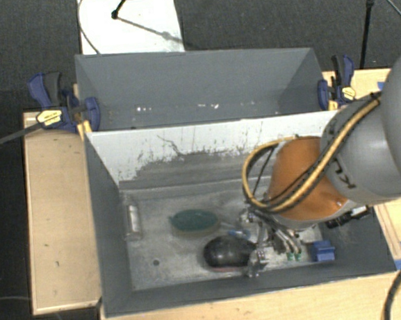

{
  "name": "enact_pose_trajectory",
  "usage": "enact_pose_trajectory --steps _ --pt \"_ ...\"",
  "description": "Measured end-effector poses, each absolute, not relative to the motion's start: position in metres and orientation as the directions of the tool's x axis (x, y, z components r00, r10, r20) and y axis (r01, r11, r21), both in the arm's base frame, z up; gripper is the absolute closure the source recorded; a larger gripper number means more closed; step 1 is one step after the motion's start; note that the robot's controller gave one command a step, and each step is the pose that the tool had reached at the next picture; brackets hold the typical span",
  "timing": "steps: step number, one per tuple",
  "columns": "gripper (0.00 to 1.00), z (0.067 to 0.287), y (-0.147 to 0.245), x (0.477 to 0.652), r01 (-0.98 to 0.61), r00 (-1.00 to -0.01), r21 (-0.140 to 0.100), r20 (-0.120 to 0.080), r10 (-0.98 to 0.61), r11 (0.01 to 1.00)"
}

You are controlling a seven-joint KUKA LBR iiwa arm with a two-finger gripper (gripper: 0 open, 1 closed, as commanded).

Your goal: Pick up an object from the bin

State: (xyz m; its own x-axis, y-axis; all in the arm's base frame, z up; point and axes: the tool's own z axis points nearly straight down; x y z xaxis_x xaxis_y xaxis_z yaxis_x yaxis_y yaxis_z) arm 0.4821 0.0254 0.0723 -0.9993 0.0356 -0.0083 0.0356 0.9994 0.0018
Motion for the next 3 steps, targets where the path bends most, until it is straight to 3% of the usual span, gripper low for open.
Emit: enact_pose_trajectory --steps 2,3 --pt "0.00 0.072 0.127 0.485 -0.253 -0.967 -0.001 -0.016 -0.253 0.967" --pt "1.00 0.073 0.125 0.485 -0.252 -0.968 -0.002 -0.017 -0.252 0.968"
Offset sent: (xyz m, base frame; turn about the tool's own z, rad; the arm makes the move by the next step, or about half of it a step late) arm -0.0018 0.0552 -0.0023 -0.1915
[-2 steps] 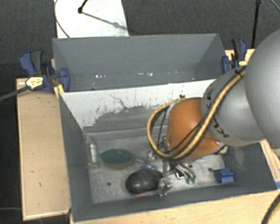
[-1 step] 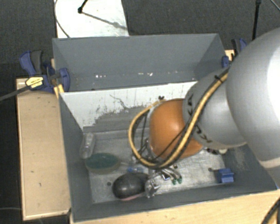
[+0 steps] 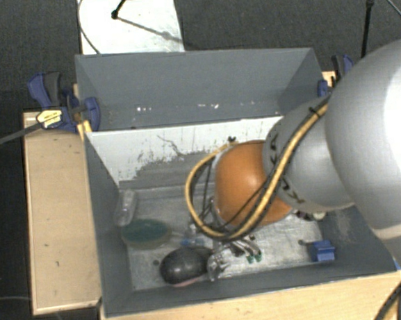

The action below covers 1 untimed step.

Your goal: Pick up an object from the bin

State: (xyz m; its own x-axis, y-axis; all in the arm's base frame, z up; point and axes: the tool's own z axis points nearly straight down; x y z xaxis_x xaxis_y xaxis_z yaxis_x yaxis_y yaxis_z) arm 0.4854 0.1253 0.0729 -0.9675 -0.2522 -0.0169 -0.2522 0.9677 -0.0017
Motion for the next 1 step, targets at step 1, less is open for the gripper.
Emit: enact_pose_trajectory --steps 1 --pt "1.00 0.2282 0.0980 0.4906 -0.544 -0.839 -0.001 -0.003 -0.544 0.839"
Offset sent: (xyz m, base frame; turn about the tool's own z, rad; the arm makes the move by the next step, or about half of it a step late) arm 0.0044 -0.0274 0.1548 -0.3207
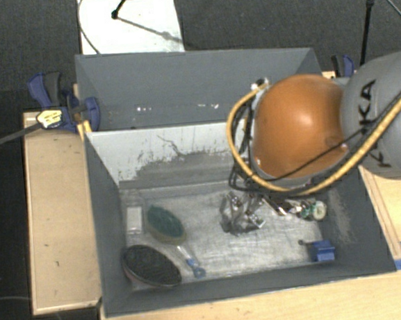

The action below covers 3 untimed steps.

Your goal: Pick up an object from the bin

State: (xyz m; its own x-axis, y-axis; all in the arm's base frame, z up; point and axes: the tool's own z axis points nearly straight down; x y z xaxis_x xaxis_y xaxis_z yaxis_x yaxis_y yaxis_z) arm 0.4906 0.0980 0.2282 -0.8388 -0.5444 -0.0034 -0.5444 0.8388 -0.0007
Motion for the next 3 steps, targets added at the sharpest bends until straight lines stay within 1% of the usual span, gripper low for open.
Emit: enact_pose_trajectory --steps 1,2,3 --pt "0.00 0.228 0.098 0.491 -0.545 -0.838 -0.001 -0.003 -0.545 0.838" --pt "0.00 0.207 0.179 0.513 -0.504 -0.864 0.003 -0.007 -0.504 0.864" --pt "0.00 0.084 0.185 0.565 -0.680 -0.733 0.000 -0.005 -0.680 0.733"
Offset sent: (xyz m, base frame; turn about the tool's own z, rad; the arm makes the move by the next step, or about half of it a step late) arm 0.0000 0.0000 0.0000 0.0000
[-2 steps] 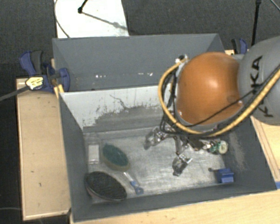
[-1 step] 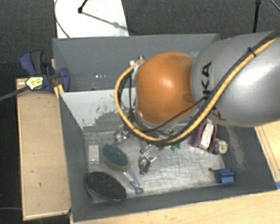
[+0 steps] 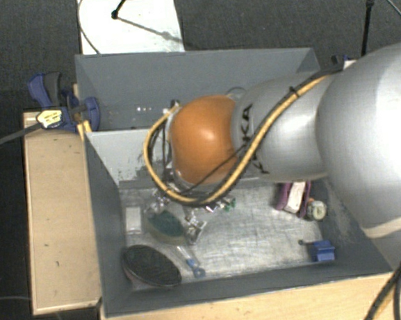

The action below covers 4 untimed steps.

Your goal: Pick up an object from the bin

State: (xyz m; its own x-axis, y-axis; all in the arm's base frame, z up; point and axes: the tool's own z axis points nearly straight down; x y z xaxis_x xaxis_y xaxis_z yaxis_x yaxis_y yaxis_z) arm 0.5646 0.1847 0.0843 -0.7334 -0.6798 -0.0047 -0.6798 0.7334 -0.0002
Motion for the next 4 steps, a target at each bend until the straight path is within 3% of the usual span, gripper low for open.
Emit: enact_pose_trajectory --steps 1,2,3,4 --pt "1.00 0.091 0.187 0.568 -0.678 -0.735 -0.004 -0.017 -0.678 0.735" --pt "1.00 0.108 0.205 0.563 -0.592 -0.806 -0.007 -0.008 -0.592 0.806" --pt "1.00 0.103 0.205 0.566 -0.562 -0.827 -0.006 -0.010 -0.562 0.827" --pt "0.00 0.098 0.207 0.563 -0.563 -0.827 0.000 -0.002 -0.563 0.827"
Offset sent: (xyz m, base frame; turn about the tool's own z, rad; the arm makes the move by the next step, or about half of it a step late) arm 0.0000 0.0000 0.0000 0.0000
